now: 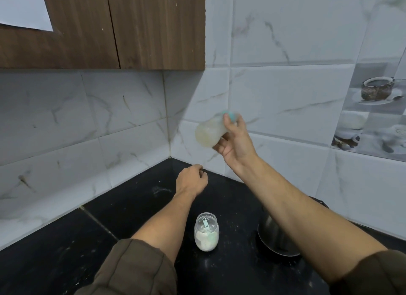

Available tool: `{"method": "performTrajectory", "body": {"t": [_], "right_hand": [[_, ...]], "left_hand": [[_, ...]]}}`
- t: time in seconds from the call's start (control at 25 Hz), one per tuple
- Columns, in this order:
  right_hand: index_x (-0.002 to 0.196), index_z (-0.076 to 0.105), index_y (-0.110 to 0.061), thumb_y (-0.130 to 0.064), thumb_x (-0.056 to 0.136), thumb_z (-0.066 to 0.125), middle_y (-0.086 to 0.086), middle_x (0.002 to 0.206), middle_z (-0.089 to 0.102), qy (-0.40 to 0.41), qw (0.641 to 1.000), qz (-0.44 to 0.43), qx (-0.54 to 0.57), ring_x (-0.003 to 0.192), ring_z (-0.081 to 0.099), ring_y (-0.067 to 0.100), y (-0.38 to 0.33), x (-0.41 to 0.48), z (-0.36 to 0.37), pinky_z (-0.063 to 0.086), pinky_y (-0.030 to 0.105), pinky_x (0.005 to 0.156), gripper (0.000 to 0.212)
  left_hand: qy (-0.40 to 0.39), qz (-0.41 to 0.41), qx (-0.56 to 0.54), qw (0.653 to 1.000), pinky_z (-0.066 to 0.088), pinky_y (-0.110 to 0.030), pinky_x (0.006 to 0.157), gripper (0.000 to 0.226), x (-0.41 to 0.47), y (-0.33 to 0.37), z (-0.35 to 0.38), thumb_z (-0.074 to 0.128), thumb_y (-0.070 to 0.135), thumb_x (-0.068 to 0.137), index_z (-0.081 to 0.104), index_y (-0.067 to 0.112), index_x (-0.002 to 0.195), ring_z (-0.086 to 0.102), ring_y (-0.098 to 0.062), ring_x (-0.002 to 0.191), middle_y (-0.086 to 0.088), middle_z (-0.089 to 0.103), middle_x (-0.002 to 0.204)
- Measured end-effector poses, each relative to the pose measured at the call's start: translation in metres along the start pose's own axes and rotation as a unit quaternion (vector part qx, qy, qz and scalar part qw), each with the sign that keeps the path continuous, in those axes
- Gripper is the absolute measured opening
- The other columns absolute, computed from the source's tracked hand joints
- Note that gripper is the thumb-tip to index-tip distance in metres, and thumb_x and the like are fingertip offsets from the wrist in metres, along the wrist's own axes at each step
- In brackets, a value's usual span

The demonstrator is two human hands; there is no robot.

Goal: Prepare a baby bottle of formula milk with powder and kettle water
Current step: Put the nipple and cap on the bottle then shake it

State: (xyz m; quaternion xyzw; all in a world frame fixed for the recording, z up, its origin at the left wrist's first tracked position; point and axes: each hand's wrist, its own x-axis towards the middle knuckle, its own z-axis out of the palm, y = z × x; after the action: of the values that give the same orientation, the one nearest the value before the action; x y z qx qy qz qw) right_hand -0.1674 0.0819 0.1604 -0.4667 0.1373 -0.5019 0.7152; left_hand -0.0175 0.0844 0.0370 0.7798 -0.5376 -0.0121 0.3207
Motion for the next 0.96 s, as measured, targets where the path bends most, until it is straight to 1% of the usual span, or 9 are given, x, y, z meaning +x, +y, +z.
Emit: {"method": "performTrajectory", "body": {"t": [0.12,0.2,0.28,0.32,0.52,0.68,0.76,0.88,0.96], "right_hand": [[0.156,0.039,-0.035,-0.027,0.094,0.073,0.024,0.138,0.062,-0.153,0.98,0.033,-0.125,0.107,0.072,0.039,0.007,-0.009,-0.007,0.062,0.046,0.078,0.071],[0.156,0.04,-0.032,-0.03,0.093,0.075,0.025,0.142,0.06,-0.107,0.991,0.018,-0.08,0.105,0.073,0.036,0.006,-0.006,-0.007,0.062,0.043,0.075,0.072],[0.148,0.047,-0.025,-0.032,0.097,0.072,0.022,0.143,0.06,0.003,1.0,0.002,0.016,0.097,0.074,0.03,0.003,0.001,-0.004,0.063,0.039,0.073,0.057],[0.143,0.05,-0.023,-0.033,0.099,0.069,0.019,0.139,0.063,0.025,0.999,0.004,0.044,0.095,0.074,0.027,0.002,0.003,-0.003,0.063,0.038,0.074,0.049],[0.148,0.047,-0.02,-0.039,0.093,0.073,0.011,0.118,0.068,-0.116,0.992,0.025,-0.045,0.103,0.07,0.031,0.005,-0.005,-0.004,0.059,0.046,0.084,0.063],[0.145,0.05,-0.014,-0.039,0.096,0.07,0.018,0.124,0.071,0.034,0.997,0.031,0.063,0.093,0.075,0.027,-0.001,0.003,0.0,0.063,0.035,0.07,0.058],[0.146,0.049,-0.014,-0.037,0.098,0.068,0.016,0.117,0.072,0.002,0.998,0.055,0.015,0.089,0.074,0.028,-0.001,0.0,0.0,0.063,0.037,0.07,0.056],[0.149,0.048,-0.02,-0.035,0.096,0.07,0.01,0.114,0.071,-0.129,0.987,0.063,-0.076,0.102,0.069,0.034,0.004,-0.006,-0.001,0.054,0.054,0.095,0.059],[0.154,0.043,-0.019,-0.036,0.096,0.07,0.013,0.118,0.071,-0.084,0.995,0.053,-0.032,0.098,0.072,0.031,-0.001,-0.003,0.003,0.061,0.046,0.084,0.066]], "left_hand": [[0.002,-0.02,-0.021,1.0,0.053,-0.033,0.078,0.022,0.001,-0.003,0.004,0.059,0.029,0.099,0.071,0.014,0.11,0.066,-0.023,0.092,-0.002,0.072,0.099],[0.004,-0.01,-0.005,1.0,0.052,-0.033,0.08,0.025,0.002,-0.002,0.002,0.058,0.029,0.1,0.072,0.015,0.114,0.067,-0.024,0.096,-0.002,0.074,0.102],[0.005,-0.001,0.006,1.0,0.051,-0.035,0.086,0.029,0.002,-0.004,0.001,0.057,0.03,0.1,0.07,0.017,0.123,0.068,-0.025,0.107,-0.001,0.076,0.111],[0.004,0.0,0.007,1.0,0.051,-0.035,0.087,0.031,0.002,-0.004,0.001,0.057,0.03,0.101,0.07,0.018,0.126,0.068,-0.025,0.109,-0.001,0.076,0.114],[-0.002,0.0,0.008,1.0,0.053,-0.036,0.087,0.029,0.003,-0.003,0.005,0.057,0.029,0.101,0.07,0.018,0.124,0.068,-0.023,0.107,0.0,0.075,0.113],[0.001,0.0,0.015,1.0,0.051,-0.035,0.086,0.031,0.003,-0.002,0.005,0.057,0.03,0.1,0.069,0.018,0.125,0.068,-0.025,0.11,-0.001,0.076,0.115],[-0.003,0.0,0.012,1.0,0.052,-0.036,0.086,0.029,0.004,-0.001,0.006,0.057,0.031,0.1,0.071,0.018,0.121,0.069,-0.025,0.108,0.0,0.076,0.113],[-0.003,-0.008,0.007,1.0,0.053,-0.036,0.084,0.024,0.006,0.002,0.005,0.058,0.029,0.1,0.073,0.016,0.113,0.069,-0.025,0.101,-0.003,0.076,0.108],[0.001,0.001,0.013,1.0,0.053,-0.036,0.082,0.025,0.006,0.002,0.003,0.058,0.03,0.1,0.072,0.018,0.116,0.069,-0.025,0.102,-0.002,0.076,0.109]]}}
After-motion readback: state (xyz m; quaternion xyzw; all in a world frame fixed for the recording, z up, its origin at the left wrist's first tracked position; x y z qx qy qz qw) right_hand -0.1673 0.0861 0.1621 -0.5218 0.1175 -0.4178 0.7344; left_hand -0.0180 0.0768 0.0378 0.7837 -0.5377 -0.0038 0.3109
